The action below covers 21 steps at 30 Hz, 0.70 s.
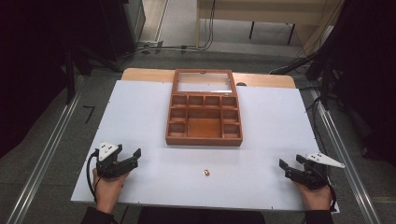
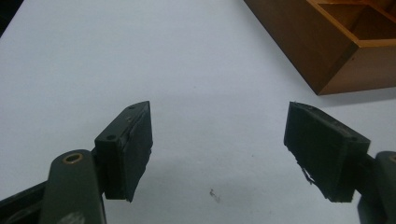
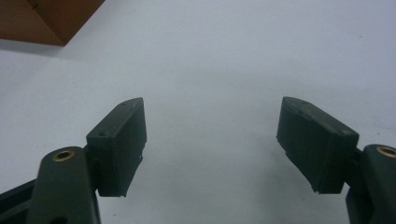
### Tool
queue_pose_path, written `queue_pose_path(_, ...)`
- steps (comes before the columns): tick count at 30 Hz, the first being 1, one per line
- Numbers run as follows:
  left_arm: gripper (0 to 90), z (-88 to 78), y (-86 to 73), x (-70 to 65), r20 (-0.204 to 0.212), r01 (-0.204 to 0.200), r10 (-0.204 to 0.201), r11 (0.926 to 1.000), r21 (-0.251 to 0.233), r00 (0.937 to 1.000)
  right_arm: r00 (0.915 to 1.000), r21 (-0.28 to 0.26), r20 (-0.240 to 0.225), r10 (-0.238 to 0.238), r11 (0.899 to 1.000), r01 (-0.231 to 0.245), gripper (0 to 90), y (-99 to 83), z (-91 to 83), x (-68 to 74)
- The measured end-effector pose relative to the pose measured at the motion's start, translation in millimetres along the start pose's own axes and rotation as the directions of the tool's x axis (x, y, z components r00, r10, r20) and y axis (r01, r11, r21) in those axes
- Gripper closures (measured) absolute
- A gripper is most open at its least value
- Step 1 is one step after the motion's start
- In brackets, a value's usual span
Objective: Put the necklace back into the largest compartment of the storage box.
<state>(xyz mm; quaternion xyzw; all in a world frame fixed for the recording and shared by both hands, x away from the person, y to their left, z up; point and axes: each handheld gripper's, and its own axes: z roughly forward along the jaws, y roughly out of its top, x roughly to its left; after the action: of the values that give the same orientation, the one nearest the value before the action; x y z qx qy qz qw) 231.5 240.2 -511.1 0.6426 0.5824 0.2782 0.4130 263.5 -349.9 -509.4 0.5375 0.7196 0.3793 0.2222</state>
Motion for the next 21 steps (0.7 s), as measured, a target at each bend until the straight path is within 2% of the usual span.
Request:
queue_pose_path(9,24.2,0.1,0.0,-1.0,0.001,-0.001,0.001,1.0000,-0.007,1.0000,0.9992,0.010,-0.031,-0.024,1.000,0.024,21.7,1.1,3.1,12.0)
queue_pose_path(21,24.0,1.6,-0.6,-3.4,0.008,-0.006,0.006,1.0000,-0.002,0.9999,0.9980,0.021,-0.048,-0.042,0.999,0.043,21.6,1.6,8.3,20.3)
